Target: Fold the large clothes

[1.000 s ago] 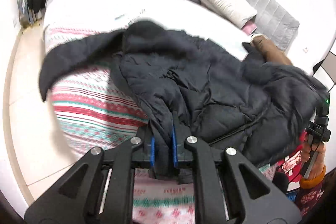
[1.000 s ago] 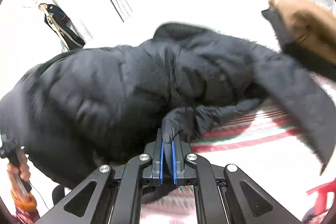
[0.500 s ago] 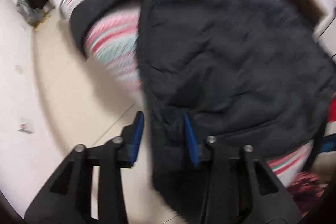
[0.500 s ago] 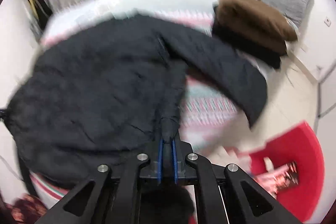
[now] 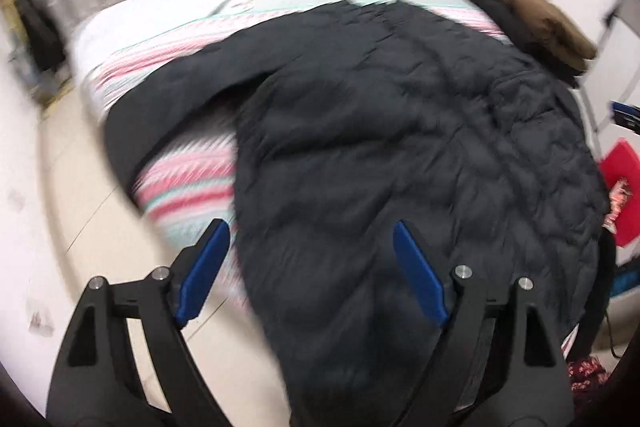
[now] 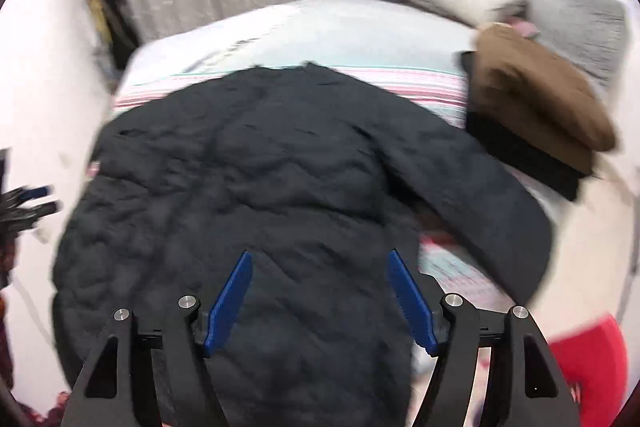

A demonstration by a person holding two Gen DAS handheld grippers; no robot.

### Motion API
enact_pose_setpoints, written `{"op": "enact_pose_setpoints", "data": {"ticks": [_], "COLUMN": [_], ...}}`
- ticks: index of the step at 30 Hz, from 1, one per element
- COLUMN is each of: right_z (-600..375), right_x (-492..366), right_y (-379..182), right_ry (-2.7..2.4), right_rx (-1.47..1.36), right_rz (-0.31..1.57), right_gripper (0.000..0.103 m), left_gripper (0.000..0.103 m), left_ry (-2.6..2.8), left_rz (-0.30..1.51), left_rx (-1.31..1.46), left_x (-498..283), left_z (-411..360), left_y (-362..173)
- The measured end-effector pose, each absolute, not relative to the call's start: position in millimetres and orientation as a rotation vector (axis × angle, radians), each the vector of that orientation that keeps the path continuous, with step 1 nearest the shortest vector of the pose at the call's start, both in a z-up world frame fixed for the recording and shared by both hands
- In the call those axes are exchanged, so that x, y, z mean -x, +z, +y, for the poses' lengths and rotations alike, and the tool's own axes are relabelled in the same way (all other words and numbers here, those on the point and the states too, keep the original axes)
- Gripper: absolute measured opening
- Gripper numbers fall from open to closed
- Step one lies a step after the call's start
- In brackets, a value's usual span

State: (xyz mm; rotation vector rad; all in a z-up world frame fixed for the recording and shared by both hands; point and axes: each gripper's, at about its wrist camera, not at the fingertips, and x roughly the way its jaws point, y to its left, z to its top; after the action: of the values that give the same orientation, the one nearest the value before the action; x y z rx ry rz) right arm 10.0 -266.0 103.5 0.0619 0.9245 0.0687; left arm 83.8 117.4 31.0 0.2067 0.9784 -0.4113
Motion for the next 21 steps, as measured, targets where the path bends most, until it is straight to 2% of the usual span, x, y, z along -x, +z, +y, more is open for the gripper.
{"op": "enact_pose_setpoints", "data": {"ticks": [10, 15, 16, 17, 18, 19, 21], "right_z": [-260.9, -204.8, -192.3, -176.0, -161.5, -148.6, -123.0], "right_x": [-99.0, -135.8, -142.9, -151.8, -160.2, -166.3, -177.5], "right_y": [85.6, 64.8, 58.8, 49.5, 41.6, 34.5, 18.1], "right_ry": [0.200, 0.395, 0.431, 0.478, 0.515, 0.543, 0.590], "right_rx": [-0.081, -0.146, -0.153, -0.161, -0.164, -0.163, -0.150], "right_rz": [0.952, 0.967, 0.974, 0.986, 0.995, 1.004, 1.027], "right_gripper": [0.071, 0.071, 0.071, 0.071, 0.071, 0.071, 0.071], "left_gripper": [0.084, 0.083, 0.081, 0.057, 0.015, 0.001, 0.002], "left_ry": [-0.468, -0.535, -0.544, -0.559, -0.587, -0.611, -0.644], "left_rz": [0.926, 1.017, 1.033, 1.041, 1.054, 1.076, 1.049], "left_rx": [-0.285, -0.267, -0.225, -0.178, -0.122, -0.074, -0.021], "left_x": [-173.9, -217.4, -224.5, -229.2, -232.5, -235.2, -228.5], "left_z": [97.0, 97.1, 102.0, 105.7, 110.2, 111.9, 118.6], "left_y": [13.3, -20.6, -26.6, -30.4, -34.0, -37.7, -33.0]}}
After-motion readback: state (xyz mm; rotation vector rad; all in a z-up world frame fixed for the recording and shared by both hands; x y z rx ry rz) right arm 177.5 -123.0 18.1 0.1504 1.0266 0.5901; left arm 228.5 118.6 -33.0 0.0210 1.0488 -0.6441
